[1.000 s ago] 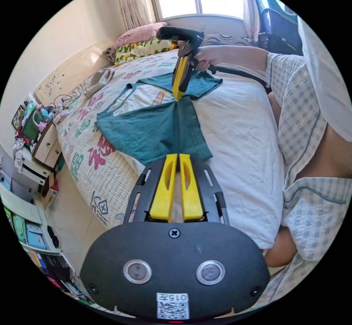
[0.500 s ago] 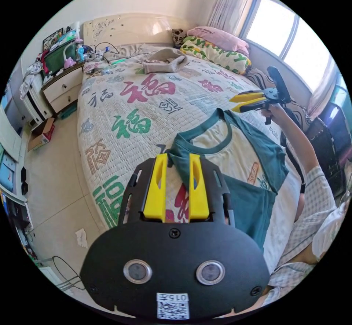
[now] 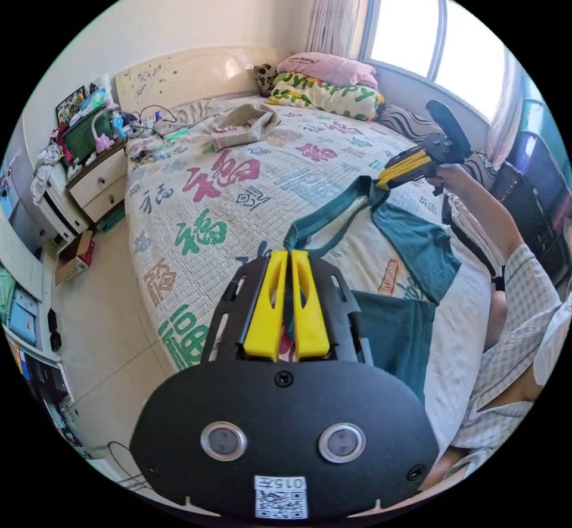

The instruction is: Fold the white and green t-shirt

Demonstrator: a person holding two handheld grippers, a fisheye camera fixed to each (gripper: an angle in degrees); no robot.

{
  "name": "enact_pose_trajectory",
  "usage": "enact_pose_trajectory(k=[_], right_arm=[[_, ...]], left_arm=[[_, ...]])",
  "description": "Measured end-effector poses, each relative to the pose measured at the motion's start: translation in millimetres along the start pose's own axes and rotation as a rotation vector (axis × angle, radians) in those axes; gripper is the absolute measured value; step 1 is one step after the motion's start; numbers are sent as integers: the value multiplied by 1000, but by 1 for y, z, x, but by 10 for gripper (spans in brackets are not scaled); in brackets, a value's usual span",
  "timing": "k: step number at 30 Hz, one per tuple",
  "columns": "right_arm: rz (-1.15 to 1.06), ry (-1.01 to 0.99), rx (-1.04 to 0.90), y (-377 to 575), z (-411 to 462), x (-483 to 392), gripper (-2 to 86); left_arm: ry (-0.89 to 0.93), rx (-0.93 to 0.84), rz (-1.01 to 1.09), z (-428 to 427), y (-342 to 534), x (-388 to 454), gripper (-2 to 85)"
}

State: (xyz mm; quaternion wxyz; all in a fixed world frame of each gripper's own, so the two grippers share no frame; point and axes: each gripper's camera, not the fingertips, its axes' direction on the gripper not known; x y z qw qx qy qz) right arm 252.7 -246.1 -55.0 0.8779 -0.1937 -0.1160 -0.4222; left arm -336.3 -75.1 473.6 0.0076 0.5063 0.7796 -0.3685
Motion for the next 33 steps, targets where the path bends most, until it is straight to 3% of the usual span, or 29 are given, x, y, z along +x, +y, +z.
enact_pose_trajectory(k=[8,15,23,28,30,33], right_arm=[[-139,-76,171,192,-126,-129,-9],[-149,-172,119,357,-111,-218,-10],[-176,-122,-23,410,-90,-237,-8],[-122,-361,-108,415,-101,-203,-4],[-97,-426,48,419,-133,-177,11],[48,-294,232,401,-164,-133,43]], left_arm=[[77,143,188,-134,131,154,2],[36,27,406,-136,281,304,3],[-30,-64,462,-110,328,347,3],[82,-290,466,-90,329,337,2],[94,-151,455,-129,327,325,7],[-61,95,268,-180,299,280,27]])
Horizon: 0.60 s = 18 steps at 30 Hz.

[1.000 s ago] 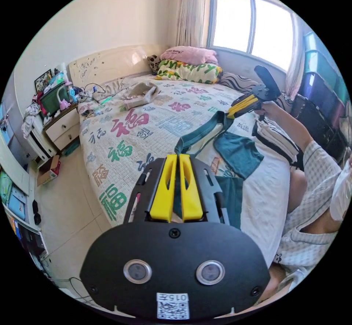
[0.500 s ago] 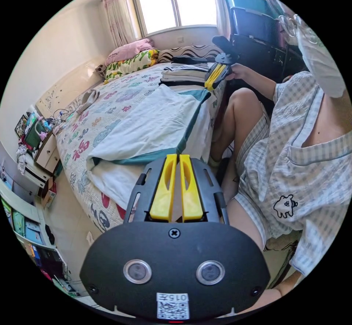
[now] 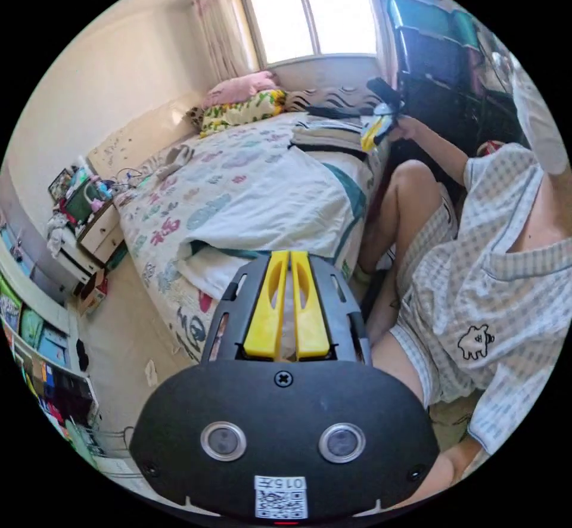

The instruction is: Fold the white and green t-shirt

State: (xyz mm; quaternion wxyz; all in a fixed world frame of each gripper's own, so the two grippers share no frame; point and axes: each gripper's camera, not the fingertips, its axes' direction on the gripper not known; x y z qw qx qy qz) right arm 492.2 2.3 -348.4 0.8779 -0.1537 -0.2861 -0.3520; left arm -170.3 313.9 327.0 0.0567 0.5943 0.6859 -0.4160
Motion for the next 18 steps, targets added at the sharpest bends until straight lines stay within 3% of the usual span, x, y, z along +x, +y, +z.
enact_pose_trajectory(k=[2,6,8,9,11,12,18], right_arm=[[86,83,61,-25,-6,28,64],[351,239,89,-62,21,109,125],[456,212,115,-55,40,137,137],[492,167,34,-56,55,152,147],[464,154,-104,-68,68,159,157],[459,191,-79,-73,69,158,155],[445,242,-127,-87,85,167,136]], left_arm=[[-60,65,-154,-8,-18,-46,54],[-94,22,-422,30,-49,-144,96],[-90,17,-515,54,-43,-173,106],[-81,-4,-577,71,-37,-189,120],[-68,-160,-580,96,-37,-208,151],[-90,-243,-612,107,-37,-221,173],[-42,-307,-643,121,-41,-251,180]])
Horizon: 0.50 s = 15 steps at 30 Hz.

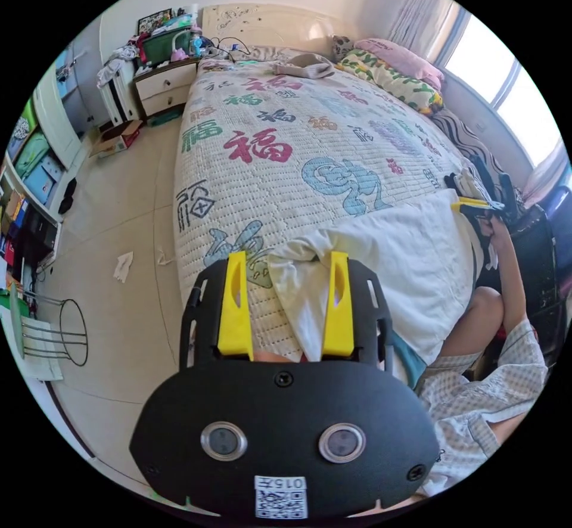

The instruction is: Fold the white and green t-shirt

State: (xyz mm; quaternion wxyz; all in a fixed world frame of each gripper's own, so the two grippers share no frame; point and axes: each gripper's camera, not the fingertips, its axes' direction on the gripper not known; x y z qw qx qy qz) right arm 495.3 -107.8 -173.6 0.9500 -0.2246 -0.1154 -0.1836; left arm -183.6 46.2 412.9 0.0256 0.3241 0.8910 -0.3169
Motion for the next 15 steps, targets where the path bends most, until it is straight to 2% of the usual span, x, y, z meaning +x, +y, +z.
enact_pose_trajectory(k=[4,8,12,15], right_arm=[[6,-16,25,-1,-2,5,130],[50,-39,45,-5,-4,12,121],[117,-130,66,-6,-4,29,60],[101,-145,66,-8,-3,29,38]], left_arm=[[7,44,15,-13,0,-11,155],[225,124,-67,-28,4,-45,121],[487,91,-216,-14,8,-98,69],[639,87,-225,-6,13,-119,27]])
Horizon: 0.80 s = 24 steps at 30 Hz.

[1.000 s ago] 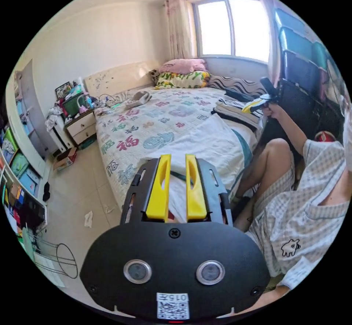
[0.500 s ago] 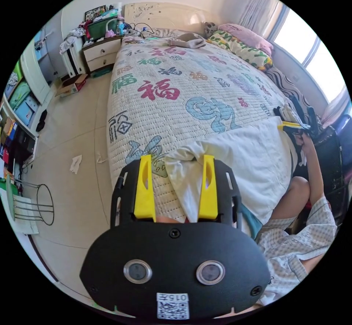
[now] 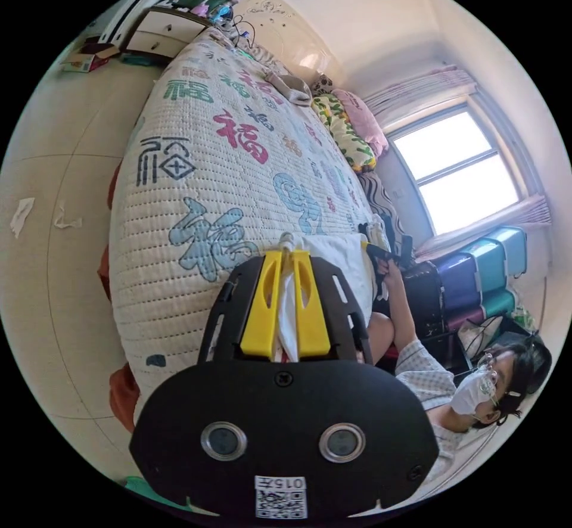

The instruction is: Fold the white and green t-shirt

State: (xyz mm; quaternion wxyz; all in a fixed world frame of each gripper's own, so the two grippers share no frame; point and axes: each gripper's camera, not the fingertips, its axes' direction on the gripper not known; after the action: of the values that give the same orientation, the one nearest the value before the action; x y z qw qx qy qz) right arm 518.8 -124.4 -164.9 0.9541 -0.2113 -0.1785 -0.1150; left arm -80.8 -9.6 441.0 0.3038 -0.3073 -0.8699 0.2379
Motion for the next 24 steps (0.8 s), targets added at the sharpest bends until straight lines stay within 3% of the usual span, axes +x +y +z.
enact_pose_trajectory(k=[7,13,18,21,24], right_arm=[[-25,-93,149,12,-30,-4,13],[-106,-34,293,17,-60,-28,8],[-90,-25,442,-7,-57,-41,15],[-65,41,392,-28,-26,-35,33],[15,186,221,-42,24,-11,56]], left_arm=[[16,113,139,-35,15,20,11],[-50,252,284,-62,34,64,8],[-214,435,333,-66,43,85,7],[-338,494,304,-46,42,80,9],[-445,391,223,-4,32,53,12]])
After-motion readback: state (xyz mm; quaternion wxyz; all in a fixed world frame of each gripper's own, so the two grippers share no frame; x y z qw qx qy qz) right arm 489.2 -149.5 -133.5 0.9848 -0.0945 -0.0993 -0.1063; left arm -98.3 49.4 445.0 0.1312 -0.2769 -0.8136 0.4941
